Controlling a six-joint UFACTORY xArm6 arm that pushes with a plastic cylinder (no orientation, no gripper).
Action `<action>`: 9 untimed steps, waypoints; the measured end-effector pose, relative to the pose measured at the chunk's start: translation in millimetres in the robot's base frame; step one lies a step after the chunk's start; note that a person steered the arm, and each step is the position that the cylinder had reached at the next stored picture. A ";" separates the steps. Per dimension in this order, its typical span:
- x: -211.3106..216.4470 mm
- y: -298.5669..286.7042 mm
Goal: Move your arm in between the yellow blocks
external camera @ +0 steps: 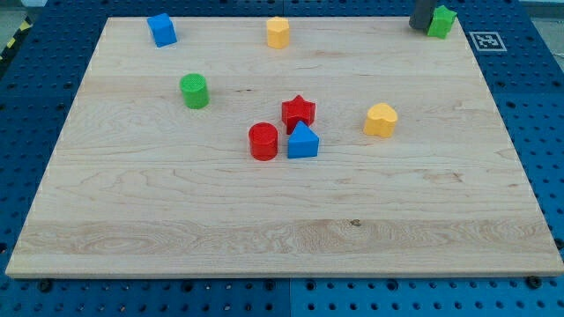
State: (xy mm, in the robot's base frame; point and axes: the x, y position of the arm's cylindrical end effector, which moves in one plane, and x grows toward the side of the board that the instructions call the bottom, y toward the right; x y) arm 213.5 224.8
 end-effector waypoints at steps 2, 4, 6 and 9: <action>6.4 -0.8; 57.6 -5.3; 103.2 -9.7; 107.4 -78.2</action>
State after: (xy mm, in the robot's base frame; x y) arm 321.0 146.6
